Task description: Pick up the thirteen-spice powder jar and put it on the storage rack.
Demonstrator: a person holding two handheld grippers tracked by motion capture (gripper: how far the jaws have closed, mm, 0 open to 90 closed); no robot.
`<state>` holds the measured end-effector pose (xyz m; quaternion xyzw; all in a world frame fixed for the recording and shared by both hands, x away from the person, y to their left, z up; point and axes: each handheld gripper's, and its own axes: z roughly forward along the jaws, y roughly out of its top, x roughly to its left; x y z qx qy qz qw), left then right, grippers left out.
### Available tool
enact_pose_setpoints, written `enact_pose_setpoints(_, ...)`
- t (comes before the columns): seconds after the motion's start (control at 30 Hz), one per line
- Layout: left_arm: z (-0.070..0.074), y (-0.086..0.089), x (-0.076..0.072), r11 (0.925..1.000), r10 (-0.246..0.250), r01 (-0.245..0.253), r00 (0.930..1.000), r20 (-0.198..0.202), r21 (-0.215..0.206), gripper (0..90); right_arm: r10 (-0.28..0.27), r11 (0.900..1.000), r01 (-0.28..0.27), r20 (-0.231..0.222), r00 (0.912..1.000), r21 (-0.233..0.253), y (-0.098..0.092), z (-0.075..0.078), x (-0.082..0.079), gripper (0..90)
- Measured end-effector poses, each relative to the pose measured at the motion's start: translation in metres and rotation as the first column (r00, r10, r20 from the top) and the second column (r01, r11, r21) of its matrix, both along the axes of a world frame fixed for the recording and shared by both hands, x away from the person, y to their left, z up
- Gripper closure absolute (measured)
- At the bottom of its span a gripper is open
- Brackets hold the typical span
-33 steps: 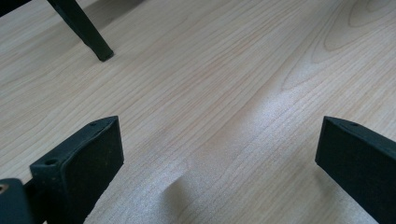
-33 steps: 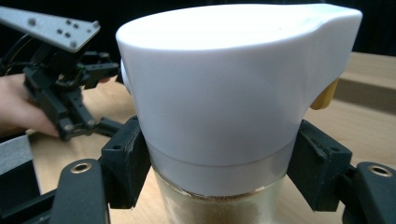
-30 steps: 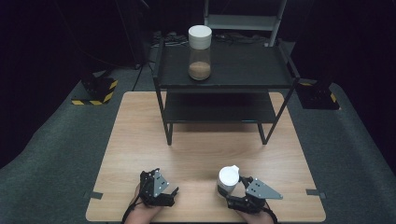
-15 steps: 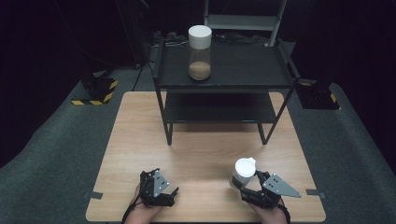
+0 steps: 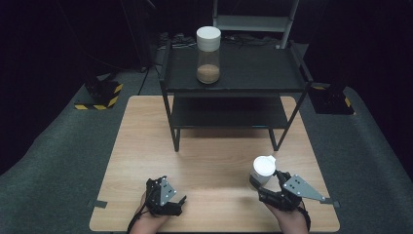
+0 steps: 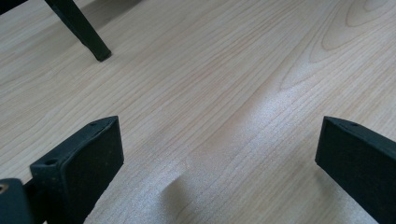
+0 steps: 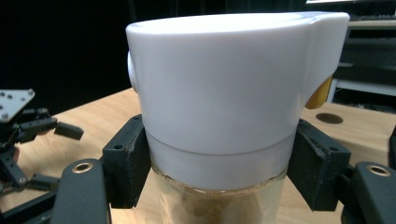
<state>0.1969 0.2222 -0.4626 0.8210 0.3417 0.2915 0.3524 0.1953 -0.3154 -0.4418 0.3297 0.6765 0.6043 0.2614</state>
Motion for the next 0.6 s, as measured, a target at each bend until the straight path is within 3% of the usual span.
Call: enact_pose_setpoints(0.6,0.000,0.002,0.001,0.9999,-0.017,0.017,0.9999,-0.004,-0.002,1.3,-0.034,0.999,0.033,0.043,0.9985,0.027,0.002,0.033,0.011,29.6)
